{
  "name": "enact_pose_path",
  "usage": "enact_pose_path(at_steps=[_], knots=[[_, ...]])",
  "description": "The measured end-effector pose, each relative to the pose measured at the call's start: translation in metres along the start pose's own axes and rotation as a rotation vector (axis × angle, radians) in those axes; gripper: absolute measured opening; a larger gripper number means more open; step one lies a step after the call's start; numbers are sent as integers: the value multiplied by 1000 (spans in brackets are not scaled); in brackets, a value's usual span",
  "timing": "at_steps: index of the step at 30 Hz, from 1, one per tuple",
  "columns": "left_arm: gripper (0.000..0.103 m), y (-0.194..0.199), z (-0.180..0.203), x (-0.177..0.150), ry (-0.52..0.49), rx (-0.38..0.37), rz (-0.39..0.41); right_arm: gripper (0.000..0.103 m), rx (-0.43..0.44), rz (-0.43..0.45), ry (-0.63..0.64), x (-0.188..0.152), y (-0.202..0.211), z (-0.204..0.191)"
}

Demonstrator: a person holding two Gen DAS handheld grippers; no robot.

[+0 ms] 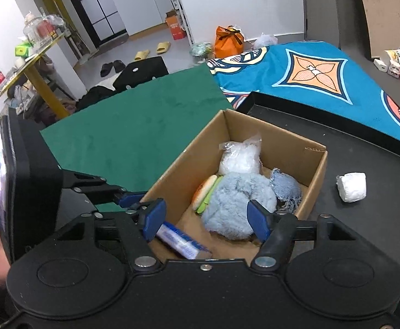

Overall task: Organize soft objects
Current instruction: 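Lower the tissue packet into the box and open the right gripper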

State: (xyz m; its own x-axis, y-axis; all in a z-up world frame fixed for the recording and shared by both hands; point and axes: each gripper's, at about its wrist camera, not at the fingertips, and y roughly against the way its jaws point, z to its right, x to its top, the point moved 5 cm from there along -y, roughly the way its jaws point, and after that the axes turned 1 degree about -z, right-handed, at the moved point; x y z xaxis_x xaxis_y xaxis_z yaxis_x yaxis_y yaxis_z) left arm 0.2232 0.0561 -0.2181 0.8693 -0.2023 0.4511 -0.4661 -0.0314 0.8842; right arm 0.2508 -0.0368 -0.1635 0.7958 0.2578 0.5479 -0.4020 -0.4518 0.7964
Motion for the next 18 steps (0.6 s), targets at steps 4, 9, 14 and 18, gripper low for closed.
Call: enact_pose_path(at_steps=[4, 9, 14, 18], knots=[[12, 1, 1, 0, -1, 5, 1, 67, -11, -4, 1, -2, 1, 2], [13, 2, 3, 0, -18, 24, 1, 69, -35, 14, -6, -3, 7, 12], [15, 2, 5, -1, -33, 41, 0, 69, -68, 36, -21, -3, 11, 29], [15, 2, 7, -1, -46, 59, -2, 72, -106, 62, -36, -3, 14, 44]])
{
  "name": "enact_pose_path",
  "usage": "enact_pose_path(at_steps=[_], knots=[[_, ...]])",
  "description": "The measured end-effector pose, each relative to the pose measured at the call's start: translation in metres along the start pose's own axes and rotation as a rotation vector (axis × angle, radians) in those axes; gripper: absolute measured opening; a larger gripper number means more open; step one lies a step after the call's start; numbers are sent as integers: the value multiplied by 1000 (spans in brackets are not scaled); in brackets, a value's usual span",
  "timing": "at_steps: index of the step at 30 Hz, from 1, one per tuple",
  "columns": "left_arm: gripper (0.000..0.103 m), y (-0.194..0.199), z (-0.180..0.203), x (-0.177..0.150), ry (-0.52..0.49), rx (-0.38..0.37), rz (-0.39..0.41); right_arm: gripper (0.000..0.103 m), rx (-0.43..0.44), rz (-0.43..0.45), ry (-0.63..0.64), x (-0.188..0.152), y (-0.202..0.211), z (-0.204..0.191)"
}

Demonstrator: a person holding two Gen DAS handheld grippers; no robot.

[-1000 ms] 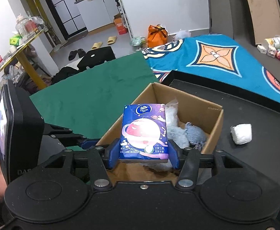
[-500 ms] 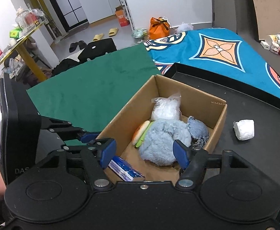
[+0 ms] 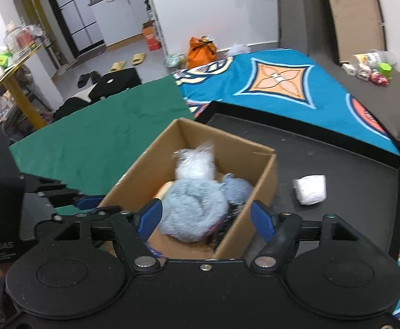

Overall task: Organize soft objects
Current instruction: 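Lower the tissue packet into the box and open the right gripper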

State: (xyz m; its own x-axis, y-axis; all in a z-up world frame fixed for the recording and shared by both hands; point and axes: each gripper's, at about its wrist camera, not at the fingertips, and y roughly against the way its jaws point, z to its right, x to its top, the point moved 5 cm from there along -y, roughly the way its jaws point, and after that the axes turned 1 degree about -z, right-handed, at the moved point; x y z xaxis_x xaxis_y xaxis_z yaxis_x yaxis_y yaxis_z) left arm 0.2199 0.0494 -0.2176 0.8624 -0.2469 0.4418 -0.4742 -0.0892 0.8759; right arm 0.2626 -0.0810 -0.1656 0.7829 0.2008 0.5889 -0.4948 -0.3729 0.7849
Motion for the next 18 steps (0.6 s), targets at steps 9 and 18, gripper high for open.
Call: enact_pose_path(at_steps=[9, 18], knots=[[24, 1, 5, 1, -37, 62, -3, 74, -73, 29, -40, -6, -5, 38], [39, -3, 10, 4, -64, 142, -23, 74, -106, 39, -37, -14, -19, 68]])
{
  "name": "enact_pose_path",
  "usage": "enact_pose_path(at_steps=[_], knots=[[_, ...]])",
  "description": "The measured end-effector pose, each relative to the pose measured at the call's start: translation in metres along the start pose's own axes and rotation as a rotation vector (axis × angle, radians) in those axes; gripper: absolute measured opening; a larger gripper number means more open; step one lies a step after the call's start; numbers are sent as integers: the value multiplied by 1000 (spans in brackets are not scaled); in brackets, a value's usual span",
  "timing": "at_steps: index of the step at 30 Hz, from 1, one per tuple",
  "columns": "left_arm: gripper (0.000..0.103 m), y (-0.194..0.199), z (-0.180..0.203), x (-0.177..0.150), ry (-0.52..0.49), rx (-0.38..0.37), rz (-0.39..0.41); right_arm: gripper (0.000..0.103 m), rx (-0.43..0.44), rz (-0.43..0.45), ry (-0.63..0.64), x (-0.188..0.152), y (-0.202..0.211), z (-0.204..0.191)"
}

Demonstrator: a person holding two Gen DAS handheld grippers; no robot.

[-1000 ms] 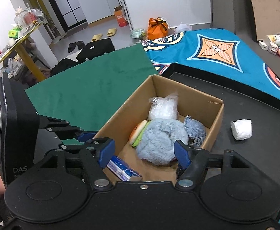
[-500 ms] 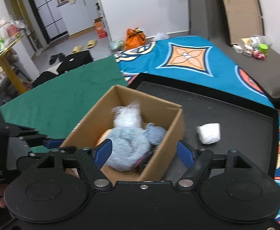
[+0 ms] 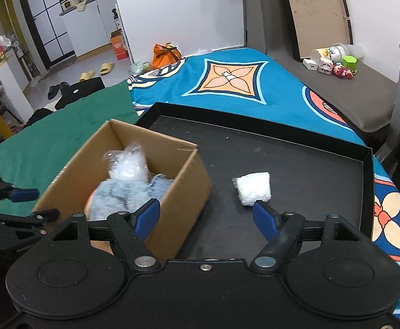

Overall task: Organize soft objects
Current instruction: 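Move the right gripper to the white cloth bundle and grasp it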

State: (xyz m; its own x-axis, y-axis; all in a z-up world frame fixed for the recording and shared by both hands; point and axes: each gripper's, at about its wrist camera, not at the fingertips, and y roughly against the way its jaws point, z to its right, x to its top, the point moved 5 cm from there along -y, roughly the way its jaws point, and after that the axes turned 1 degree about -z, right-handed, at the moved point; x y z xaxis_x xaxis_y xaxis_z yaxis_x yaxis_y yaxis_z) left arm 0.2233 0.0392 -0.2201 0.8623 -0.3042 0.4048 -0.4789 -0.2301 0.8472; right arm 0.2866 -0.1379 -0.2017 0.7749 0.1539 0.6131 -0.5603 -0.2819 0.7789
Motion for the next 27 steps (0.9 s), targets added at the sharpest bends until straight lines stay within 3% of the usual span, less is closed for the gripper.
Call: enact_pose_path(at_steps=[3, 13, 27], knots=[[42, -2, 4, 1, -23, 24, -11, 74, -4, 1, 7, -3, -8, 7], [74, -3, 16, 8, -84, 122, -24, 74, -15, 22, 19, -9, -42, 42], [79, -11, 36, 17, -187, 231, -60, 74, -17, 43, 29, -27, -82, 64]])
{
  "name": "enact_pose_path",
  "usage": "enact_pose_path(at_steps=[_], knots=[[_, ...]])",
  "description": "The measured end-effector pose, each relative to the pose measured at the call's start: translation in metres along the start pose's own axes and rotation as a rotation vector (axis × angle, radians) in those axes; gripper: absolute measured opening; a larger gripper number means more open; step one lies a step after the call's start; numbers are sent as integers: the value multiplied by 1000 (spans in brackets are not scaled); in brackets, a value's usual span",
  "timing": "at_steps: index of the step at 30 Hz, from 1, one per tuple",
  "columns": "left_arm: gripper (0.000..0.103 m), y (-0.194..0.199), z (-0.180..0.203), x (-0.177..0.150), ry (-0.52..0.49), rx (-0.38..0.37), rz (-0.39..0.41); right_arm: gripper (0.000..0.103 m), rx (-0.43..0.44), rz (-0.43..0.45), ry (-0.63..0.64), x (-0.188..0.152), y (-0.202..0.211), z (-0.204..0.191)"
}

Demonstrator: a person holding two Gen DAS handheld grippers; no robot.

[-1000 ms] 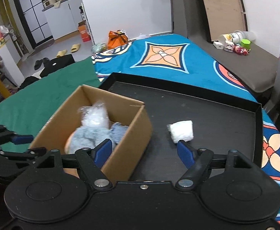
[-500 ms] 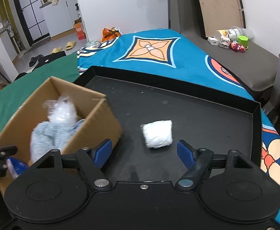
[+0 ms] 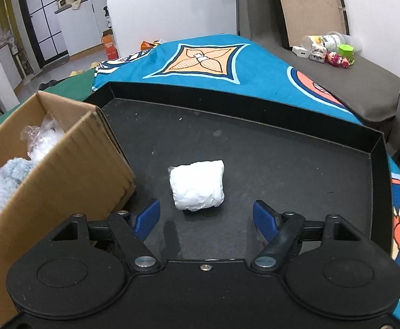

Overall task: Organize soft objects
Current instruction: 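Move the right gripper to the white cloth bundle and grasp it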

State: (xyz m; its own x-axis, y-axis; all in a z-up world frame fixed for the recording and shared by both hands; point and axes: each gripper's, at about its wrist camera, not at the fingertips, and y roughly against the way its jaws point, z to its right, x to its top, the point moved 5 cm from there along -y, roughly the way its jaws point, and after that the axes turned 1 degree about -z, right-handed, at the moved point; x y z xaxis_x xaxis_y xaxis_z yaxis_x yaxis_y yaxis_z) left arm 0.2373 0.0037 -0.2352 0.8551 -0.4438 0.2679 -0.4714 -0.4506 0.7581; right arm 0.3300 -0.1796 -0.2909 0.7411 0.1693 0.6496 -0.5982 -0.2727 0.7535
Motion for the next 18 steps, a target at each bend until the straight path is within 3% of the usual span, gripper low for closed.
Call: enact_pose_path(at_steps=[9, 13, 18], knots=[[79, -1, 8, 3, -27, 22, -18, 70, 16, 35, 55, 1, -2, -8], [79, 0, 7, 3, -22, 30, -21, 38, 13, 30, 60, 0, -3, -8], [79, 2, 9, 3, -34, 40, -11, 37, 40, 25, 8, 1, 2, 1]])
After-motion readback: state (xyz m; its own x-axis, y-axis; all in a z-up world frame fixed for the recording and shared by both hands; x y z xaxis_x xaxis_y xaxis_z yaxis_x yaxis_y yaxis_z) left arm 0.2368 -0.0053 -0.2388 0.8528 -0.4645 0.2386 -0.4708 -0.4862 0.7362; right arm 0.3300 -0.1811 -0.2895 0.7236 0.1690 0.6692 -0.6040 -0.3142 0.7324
